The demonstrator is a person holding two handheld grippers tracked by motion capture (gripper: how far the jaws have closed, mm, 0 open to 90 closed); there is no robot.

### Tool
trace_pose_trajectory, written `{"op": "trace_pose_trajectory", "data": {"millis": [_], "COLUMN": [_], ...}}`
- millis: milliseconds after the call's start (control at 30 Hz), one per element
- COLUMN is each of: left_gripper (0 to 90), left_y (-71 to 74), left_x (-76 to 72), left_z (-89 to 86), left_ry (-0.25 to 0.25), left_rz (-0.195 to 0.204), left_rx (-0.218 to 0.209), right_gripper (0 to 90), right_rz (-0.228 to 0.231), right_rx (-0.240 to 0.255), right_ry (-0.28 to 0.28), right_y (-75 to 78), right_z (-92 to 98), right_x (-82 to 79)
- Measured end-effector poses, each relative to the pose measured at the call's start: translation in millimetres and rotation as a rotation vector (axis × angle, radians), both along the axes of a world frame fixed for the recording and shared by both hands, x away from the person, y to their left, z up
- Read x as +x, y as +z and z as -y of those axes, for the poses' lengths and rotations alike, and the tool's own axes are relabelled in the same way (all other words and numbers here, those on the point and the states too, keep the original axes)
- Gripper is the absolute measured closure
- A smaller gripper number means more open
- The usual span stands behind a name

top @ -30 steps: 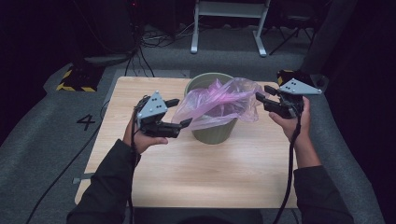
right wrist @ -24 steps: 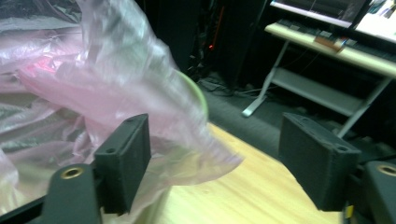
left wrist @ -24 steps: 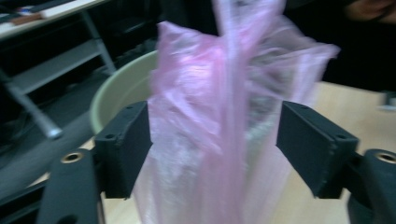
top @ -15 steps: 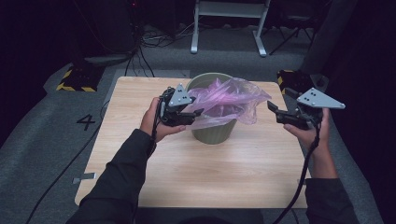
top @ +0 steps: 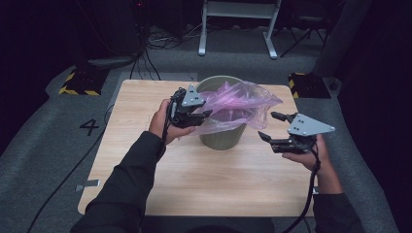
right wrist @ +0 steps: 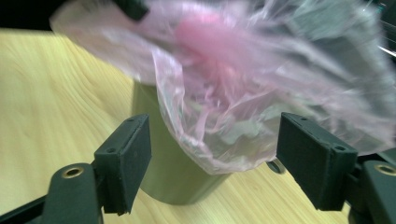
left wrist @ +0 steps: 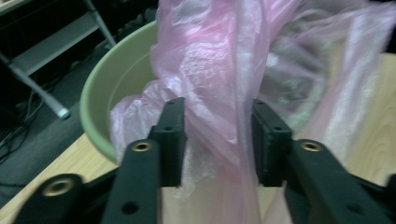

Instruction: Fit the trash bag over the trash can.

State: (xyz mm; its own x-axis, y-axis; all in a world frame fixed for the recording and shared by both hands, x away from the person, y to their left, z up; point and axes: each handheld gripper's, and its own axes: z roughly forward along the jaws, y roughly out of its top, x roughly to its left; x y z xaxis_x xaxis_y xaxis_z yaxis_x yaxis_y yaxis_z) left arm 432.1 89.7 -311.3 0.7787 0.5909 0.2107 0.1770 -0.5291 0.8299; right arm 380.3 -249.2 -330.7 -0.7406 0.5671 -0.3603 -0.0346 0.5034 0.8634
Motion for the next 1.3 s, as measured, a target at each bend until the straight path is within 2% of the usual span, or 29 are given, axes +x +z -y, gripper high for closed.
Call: {"op": "trace_pose_trajectory", "data": {"millis": [67, 167, 233, 267, 300, 367, 433, 567, 600, 667, 733, 767, 800, 833, 900, 967, 1067, 1133, 1200, 1233, 1300], "left_gripper": [69.8, 81.2, 85.2, 87.2, 88.4, 89.4, 89.5, 89.5, 89.4, 89.4, 89.4, 89.4, 89.4, 89.4, 89.3, 89.1, 89.1, 89.1, 89.1, 89.1, 89.1], "left_y": [-0.9, -1.7, -1.9, -2.2, -2.7, -3.5, -4.3, -6.9, -7.0, -6.6, -5.4, -4.8, -4.2, -3.6, -2.7, -2.6, -3.6, -4.4, -5.5, -6.1, -7.3], "left_x": [2.6, 7.1, 10.9, 12.7, 14.5, 18.7, 23.9, 34.0, 33.8, 30.8, 27.1, 25.5, 24.1, 22.7, 20.6, 18.2, 16.2, 15.5, 15.5, 15.7, 15.9], "left_z": [-1.5, -6.4, -11.2, -13.4, -15.4, -20.7, -26.1, -35.6, -35.9, -34.3, -31.8, -30.9, -30.2, -29.5, -27.7, -25.3, -23.3, -22.3, -21.6, -21.1, -20.2], "left_ry": [0.006, 0.02, 0.032, 0.035, 0.046, 0.058, 0.075, 0.086, 0.08, 0.062, 0.054, 0.05, 0.046, 0.043, 0.04, 0.039, 0.034, 0.035, 0.029, 0.027, 0.023], "left_rz": [0.003, 0.01, 0.004, 0.003, 0.005, -0.007, -0.013, -0.05, -0.05, -0.045, -0.04, -0.036, -0.034, -0.034, -0.028, -0.021, -0.019, -0.018, -0.023, -0.025, -0.027], "left_rx": [0.015, 0.02, 0.003, 0.0, -0.002, -0.033, -0.045, -0.103, -0.106, -0.11, -0.101, -0.099, -0.099, -0.101, -0.097, -0.09, -0.086, -0.084, -0.088, -0.086, -0.089], "right_gripper": [34.3, 55.9, 64.4, 71.5, 77.5, 87.1, 90.0, 90.0, 87.4, 63.3, 57.8, 51.6, 48.0, 45.6, 35.6, 27.2, 24.0, 23.4, 22.9, 22.5, 23.3], "right_rz": [-0.004, -0.006, 0.013, 0.022, 0.021, 0.016, 0.006, -0.032, -0.039, -0.04, -0.029, -0.022, -0.025, -0.047, -0.079, -0.081, -0.076, -0.108, -0.131, -0.132, -0.103], "right_rx": [-0.035, -0.075, -0.107, -0.118, -0.114, -0.117, -0.112, -0.095, -0.091, -0.042, 0.009, 0.035, 0.068, 0.099, 0.124, 0.139, 0.166, 0.207, 0.219, 0.213, 0.18], "right_ry": [-0.018, -0.042, -0.085, -0.102, -0.1, -0.091, -0.082, -0.073, -0.072, -0.056, -0.013, 0.007, 0.025, 0.045, 0.077, 0.059, 0.071, 0.108, 0.106, 0.1, 0.064], "right_y": [-7.0, -14.9, -19.2, -21.3, -23.4, -28.1, -31.5, -39.6, -40.6, -38.8, -35.8, -34.7, -33.9, -33.4, -32.4, -30.7, -28.2, -28.0, -29.3, -29.8, -30.6], "right_z": [-7.3, -14.4, -18.0, -19.0, -18.9, -18.0, -15.8, -9.7, -8.7, -7.1, -6.1, -5.9, -6.3, -6.8, -8.1, -11.1, -13.6, -14.8, -18.0, -20.0, -25.1], "right_x": [4.6, 12.2, 16.9, 19.0, 20.6, 23.3, 24.7, 27.7, 27.6, 23.4, 15.7, 12.2, 8.9, 6.4, 3.7, 1.0, -4.8, -8.0, -9.0, -8.6, -7.7]}}
